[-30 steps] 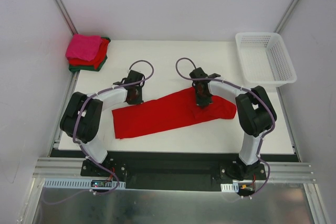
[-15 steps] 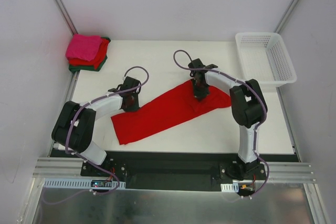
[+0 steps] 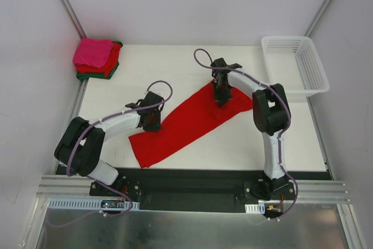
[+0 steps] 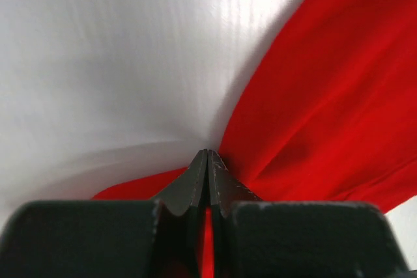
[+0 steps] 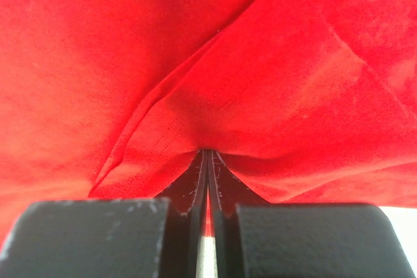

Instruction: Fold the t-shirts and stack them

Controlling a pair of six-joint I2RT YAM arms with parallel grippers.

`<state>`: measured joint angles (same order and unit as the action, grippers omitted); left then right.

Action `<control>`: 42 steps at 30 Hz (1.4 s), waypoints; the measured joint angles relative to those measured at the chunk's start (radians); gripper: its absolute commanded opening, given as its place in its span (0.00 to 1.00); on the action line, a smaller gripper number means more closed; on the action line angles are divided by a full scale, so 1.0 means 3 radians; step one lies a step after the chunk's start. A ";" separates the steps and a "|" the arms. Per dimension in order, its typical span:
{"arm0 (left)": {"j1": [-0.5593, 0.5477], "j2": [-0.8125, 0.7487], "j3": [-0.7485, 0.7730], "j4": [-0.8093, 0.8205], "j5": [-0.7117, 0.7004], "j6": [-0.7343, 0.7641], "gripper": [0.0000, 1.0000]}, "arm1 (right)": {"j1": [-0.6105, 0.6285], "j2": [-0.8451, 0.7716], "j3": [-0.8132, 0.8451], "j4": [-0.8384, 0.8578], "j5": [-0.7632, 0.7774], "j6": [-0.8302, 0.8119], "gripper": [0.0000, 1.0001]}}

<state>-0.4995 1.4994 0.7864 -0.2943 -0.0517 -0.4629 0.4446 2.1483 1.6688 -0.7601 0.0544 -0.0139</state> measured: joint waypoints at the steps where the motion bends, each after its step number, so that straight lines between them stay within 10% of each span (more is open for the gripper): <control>1: -0.0072 0.0000 0.0000 -0.0013 0.0000 -0.0010 0.00 | -0.0008 0.0027 0.0045 -0.0020 -0.0015 -0.0013 0.01; 42: -0.1651 0.0322 0.0532 -0.0507 -0.0114 -0.0678 0.00 | -0.0060 0.0203 0.0326 -0.0179 -0.0184 -0.0146 0.01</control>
<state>-0.9947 1.5959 0.9459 -0.4465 -0.0860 -0.6662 0.4267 2.2093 1.7664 -0.8139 -0.0010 -0.0578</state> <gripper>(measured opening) 0.003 0.018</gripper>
